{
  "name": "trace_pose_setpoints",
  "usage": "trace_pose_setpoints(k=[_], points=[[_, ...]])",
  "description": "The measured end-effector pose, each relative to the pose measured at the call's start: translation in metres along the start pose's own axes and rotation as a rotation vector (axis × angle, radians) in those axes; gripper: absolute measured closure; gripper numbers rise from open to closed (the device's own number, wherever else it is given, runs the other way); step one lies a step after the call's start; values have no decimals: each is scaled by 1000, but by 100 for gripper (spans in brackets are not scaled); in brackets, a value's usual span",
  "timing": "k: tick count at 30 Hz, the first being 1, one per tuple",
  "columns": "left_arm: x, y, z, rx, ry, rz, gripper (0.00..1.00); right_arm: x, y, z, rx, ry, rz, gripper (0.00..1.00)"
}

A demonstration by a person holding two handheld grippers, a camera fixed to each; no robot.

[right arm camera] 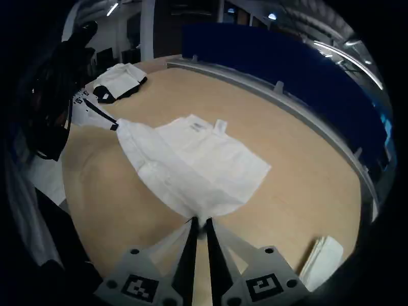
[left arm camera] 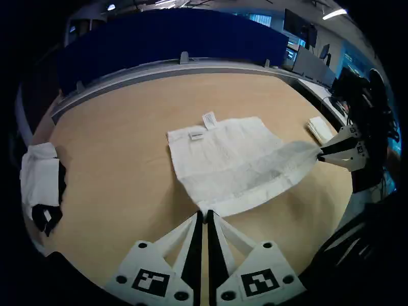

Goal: Fold towel

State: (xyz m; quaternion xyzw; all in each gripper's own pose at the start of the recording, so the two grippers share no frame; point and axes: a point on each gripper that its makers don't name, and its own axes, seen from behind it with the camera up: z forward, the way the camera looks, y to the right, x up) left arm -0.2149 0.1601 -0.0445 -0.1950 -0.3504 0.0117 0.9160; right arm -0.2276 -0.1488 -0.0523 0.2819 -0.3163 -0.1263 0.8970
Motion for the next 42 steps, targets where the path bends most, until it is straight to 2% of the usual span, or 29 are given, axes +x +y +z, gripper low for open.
trace_pose_setpoints(k=[11,14,17,23,30,36,42], points=[[16,9,-45,-24,39,-62,93,35,-9,-37,0,42,-1,87],[17,11,-53,-31,46,-75,93,37,-10,-42,2,45,4,87],[15,11,-55,-35,46,-86,93,36,-11,-41,4,41,9,87],[14,10,-52,-31,46,-95,93,37,-12,-37,2,31,0,87],[25,5,-45,-30,57,-97,93,43,-2,-30,-1,17,-12,87],[38,-1,-29,-23,59,-113,93,51,13,-14,-1,1,5,87],[51,-7,-5,-20,56,-133,93,53,32,6,-3,-31,21,88]])
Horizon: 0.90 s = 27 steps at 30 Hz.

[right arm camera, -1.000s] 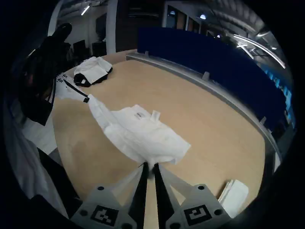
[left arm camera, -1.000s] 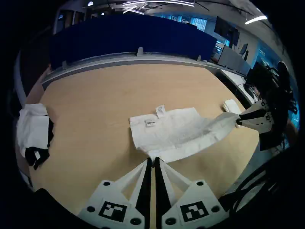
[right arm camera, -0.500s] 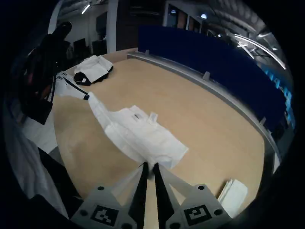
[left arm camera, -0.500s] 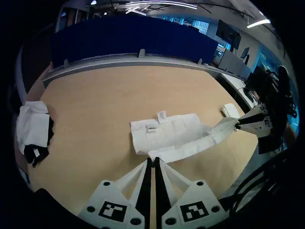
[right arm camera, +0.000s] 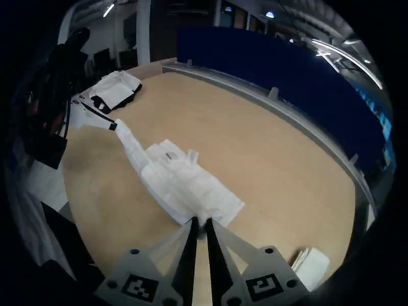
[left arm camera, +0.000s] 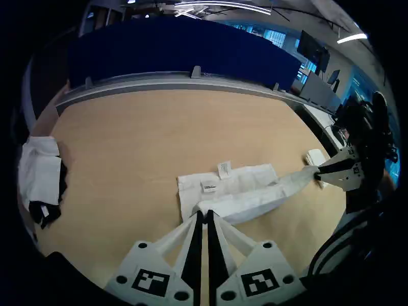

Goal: Fold towel

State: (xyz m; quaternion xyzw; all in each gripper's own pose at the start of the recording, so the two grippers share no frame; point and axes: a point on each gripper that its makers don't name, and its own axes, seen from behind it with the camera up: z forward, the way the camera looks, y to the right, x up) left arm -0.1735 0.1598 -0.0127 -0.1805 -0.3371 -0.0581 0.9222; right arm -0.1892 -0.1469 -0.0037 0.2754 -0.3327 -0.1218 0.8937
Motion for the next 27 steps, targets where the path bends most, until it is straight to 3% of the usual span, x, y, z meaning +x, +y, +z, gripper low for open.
trace_pose_setpoints(k=[10,27], points=[[2,-13,40,25,-32,16,93,-7,23,32,8,-38,64,88],[-10,-26,79,44,-44,26,93,-28,33,68,-20,-75,92,87]])
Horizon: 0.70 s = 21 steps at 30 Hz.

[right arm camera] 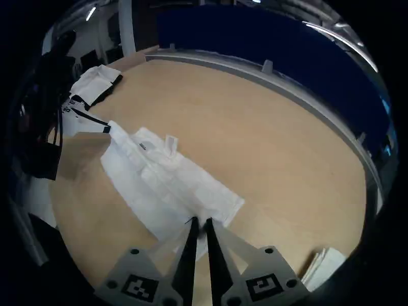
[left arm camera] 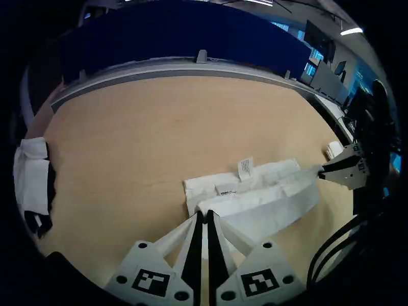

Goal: Fold towel

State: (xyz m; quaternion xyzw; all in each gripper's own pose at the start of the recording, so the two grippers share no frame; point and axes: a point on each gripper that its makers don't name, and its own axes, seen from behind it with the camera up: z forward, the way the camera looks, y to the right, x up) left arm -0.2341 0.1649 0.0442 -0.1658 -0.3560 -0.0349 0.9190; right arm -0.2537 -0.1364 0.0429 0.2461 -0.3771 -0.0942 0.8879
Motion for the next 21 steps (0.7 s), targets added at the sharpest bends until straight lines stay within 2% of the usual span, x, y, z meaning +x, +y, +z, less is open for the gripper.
trace_pose_setpoints(k=[6,14,21], points=[[0,-6,17,5,10,-14,93,-4,5,17,-28,0,2,82],[-3,-14,32,14,4,-10,92,-8,11,35,-67,-1,15,57],[0,-22,38,35,7,19,82,-5,23,42,-115,0,14,43]])
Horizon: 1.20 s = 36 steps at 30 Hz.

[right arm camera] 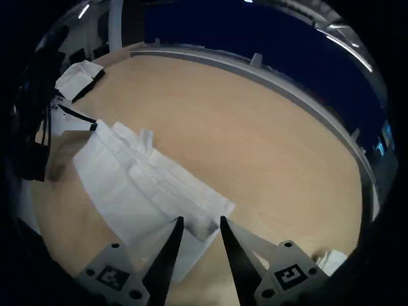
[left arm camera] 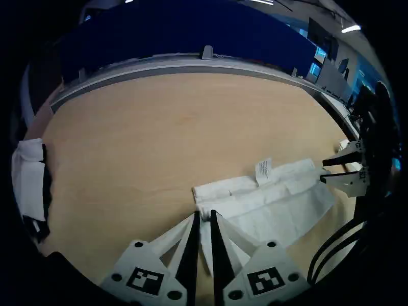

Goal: Fold towel

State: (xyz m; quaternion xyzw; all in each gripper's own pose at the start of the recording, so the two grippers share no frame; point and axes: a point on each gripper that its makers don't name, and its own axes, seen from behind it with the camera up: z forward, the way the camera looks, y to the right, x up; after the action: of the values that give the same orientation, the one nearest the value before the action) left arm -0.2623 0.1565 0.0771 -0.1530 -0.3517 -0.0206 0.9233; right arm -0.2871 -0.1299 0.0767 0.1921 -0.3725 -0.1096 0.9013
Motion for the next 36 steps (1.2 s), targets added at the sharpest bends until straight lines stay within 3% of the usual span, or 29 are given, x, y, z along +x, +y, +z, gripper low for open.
trace_pose_setpoints(k=[9,13,17,25,36], points=[[11,-13,3,23,6,12,51,17,20,5,-57,28,21,34],[14,-17,0,31,16,9,28,24,26,6,-76,42,34,30],[16,-20,-6,39,28,12,15,29,30,5,-83,56,45,24],[11,-23,-11,44,25,6,12,26,15,-1,-15,70,86,1],[4,-25,-27,56,25,-3,11,10,3,-24,-10,77,104,0]])
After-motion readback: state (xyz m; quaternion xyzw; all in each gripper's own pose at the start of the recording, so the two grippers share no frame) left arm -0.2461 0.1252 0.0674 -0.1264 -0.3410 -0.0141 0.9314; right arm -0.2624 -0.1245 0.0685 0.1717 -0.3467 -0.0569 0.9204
